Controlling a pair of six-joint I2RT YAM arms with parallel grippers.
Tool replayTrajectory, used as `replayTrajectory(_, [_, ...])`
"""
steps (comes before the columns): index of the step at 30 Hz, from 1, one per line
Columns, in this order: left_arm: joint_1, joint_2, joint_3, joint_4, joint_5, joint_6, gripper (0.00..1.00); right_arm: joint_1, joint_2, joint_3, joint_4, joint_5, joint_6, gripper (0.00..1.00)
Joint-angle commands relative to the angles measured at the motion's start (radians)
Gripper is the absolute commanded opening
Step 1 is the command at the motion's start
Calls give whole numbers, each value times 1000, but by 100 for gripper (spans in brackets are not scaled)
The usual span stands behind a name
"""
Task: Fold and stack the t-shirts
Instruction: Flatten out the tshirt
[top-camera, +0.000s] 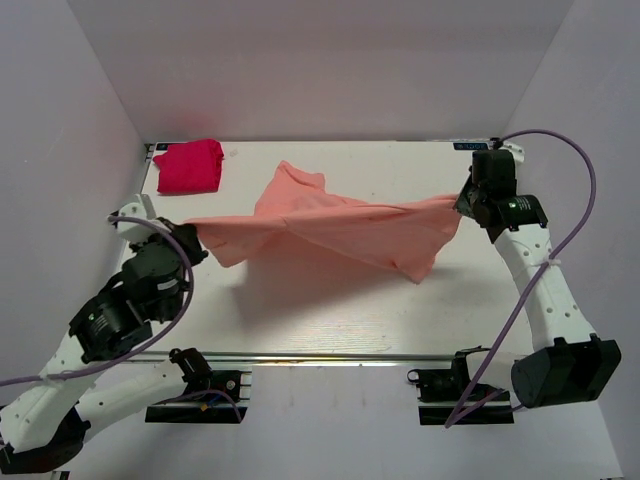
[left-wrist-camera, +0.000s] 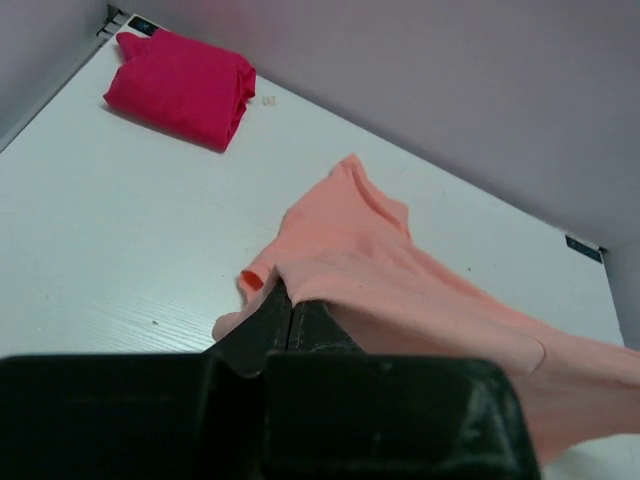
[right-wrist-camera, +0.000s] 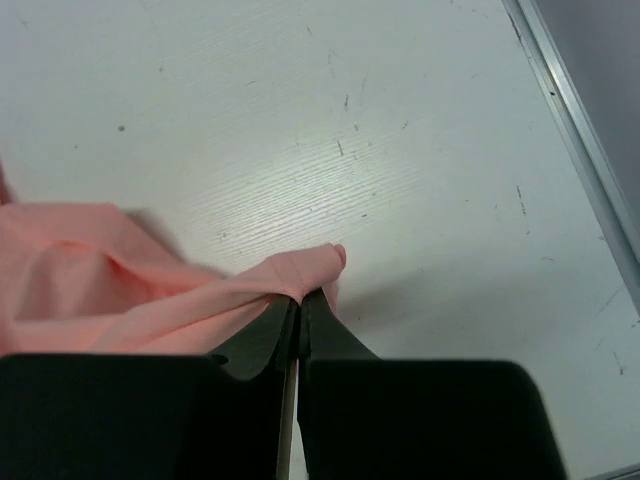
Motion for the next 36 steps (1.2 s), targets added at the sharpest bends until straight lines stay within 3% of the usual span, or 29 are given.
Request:
replayTrajectory(1, [5,-20,11,0,-88,10,0,-26,-10,122,-28,93,-20,0])
replayTrajectory(8, [5,-10,101,110,-79,156,0,-42,30,387,-128,69,-91,0])
replayTrajectory(13, [5,-34,8,262,-33,265,0,-43,-1,347,-127,17,-100,0])
replayTrajectory(16, [5,28,-12,290,-42,276,0,-43,32,302,-110,-49,-100,0])
replayTrajectory(23, [34,298,-93,357,-119,210,0,-43,278,267,-21,-134,-109,0])
replayTrajectory(30, [190,639,-144,494,79,210,0,-45,651,391,24,-215,-171,0])
replayTrajectory(34, [285,829,-78,494,182,187,0,-43,824,525,2,-258,-195,0])
replayTrajectory(35, [301,858,-55,494,200,187,0,-42,896,546,-2,-264,-200,1])
replayTrajectory(36, [311,884,-43,494,225,187,0,-45,915,581,-10,-272,-205,10])
